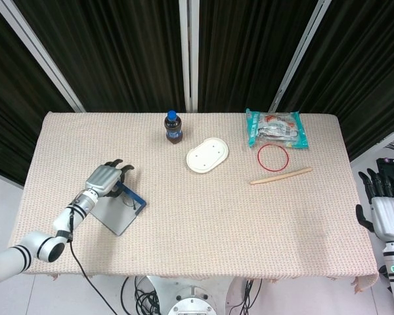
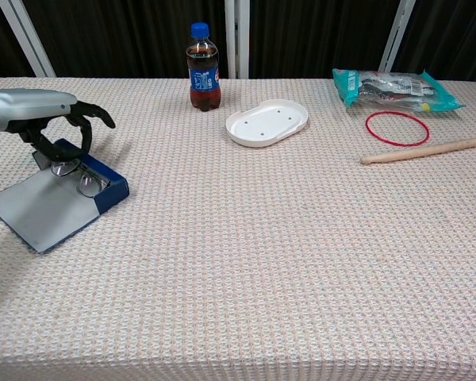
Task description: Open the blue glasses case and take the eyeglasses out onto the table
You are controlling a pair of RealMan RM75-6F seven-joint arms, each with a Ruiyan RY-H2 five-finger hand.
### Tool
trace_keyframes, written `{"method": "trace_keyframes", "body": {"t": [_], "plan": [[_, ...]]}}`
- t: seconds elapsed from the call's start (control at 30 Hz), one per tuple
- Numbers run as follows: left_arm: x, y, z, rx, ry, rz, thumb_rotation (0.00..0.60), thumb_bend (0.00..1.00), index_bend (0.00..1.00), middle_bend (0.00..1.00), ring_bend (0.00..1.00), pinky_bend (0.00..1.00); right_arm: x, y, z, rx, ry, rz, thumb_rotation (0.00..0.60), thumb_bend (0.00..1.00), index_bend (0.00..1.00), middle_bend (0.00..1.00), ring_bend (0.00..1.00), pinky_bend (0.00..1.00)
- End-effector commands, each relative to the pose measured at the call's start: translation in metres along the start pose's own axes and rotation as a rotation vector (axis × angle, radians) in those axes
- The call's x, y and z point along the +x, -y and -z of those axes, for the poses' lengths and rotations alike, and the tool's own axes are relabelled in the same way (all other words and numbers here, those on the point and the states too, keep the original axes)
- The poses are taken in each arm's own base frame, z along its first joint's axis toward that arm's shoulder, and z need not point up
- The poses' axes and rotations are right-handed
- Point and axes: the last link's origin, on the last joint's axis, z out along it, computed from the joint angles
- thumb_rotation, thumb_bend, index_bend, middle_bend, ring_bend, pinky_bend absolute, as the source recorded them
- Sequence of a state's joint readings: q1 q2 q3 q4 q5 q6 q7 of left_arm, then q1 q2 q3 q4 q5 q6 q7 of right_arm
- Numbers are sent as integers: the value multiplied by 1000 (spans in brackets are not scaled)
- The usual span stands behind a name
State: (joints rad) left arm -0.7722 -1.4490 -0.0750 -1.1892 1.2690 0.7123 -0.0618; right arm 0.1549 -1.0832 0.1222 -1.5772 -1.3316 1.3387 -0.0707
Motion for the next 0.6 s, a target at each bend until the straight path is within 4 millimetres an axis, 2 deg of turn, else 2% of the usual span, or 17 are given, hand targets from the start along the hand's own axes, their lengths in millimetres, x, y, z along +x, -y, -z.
{"method": "trace_keyframes", "body": {"t": [0.03, 0.6], "plan": [[2, 5, 1, 16, -2, 7, 600, 483, 161, 446, 79, 184, 0, 1, -1, 2, 2, 1, 600, 463, 0, 0, 0, 0], [7, 31, 20, 124, 61, 22, 600, 507, 162, 511, 136, 187, 0, 8, -4, 24, -4, 2, 600, 463, 0, 0, 0, 0]]}}
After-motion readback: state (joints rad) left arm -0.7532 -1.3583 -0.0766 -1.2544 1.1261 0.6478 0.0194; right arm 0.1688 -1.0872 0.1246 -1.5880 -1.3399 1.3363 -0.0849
